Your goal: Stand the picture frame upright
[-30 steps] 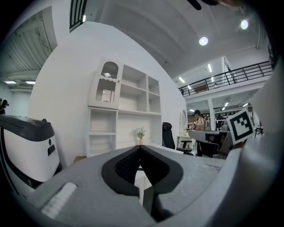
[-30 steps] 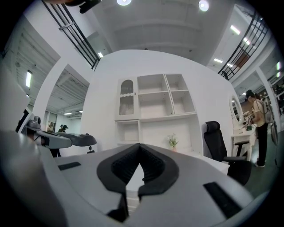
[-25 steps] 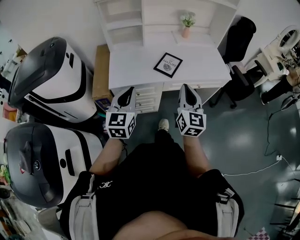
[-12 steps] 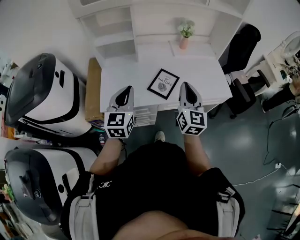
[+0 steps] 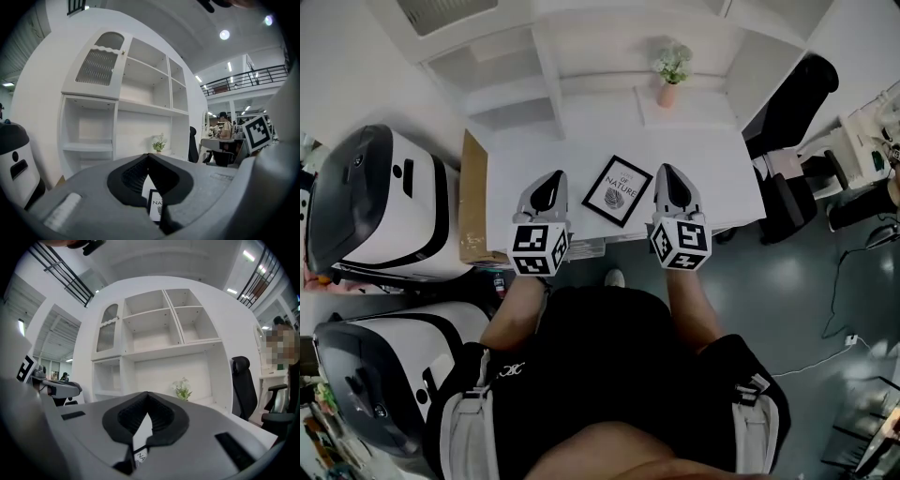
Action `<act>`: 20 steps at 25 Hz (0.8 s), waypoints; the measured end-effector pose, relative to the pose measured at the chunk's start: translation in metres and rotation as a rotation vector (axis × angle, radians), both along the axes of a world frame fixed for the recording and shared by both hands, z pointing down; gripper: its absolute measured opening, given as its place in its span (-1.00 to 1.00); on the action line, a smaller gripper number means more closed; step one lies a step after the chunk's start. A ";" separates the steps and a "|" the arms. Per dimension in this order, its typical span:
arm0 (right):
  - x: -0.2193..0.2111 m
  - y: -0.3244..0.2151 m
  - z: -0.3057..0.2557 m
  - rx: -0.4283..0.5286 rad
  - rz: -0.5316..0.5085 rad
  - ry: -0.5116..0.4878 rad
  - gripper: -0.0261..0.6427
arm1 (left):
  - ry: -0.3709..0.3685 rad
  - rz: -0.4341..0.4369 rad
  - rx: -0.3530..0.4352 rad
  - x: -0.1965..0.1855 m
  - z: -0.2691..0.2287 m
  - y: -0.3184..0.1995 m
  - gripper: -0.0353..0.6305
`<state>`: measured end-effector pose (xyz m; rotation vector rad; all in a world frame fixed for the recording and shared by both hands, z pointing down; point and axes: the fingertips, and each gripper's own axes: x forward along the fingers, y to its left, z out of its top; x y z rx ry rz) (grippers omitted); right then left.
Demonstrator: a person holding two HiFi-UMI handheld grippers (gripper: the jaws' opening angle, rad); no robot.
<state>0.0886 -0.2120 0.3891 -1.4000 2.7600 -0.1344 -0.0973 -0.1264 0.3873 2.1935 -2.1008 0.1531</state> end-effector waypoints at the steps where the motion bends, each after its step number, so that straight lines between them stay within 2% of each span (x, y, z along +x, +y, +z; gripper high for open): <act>1: -0.001 -0.006 0.000 -0.004 -0.001 0.004 -0.92 | 0.003 0.000 -0.005 0.000 0.000 -0.007 -0.85; 11: -0.006 -0.051 0.007 -0.045 0.084 0.021 -0.92 | 0.009 0.072 -0.048 -0.023 0.003 -0.068 -0.85; 16: -0.002 -0.061 0.018 -0.081 0.167 0.023 -0.92 | 0.065 0.137 -0.136 -0.042 0.020 -0.096 -0.84; 20: 0.001 -0.061 0.028 -0.101 0.244 0.046 -0.92 | 0.055 0.207 -0.177 -0.055 0.028 -0.109 -0.84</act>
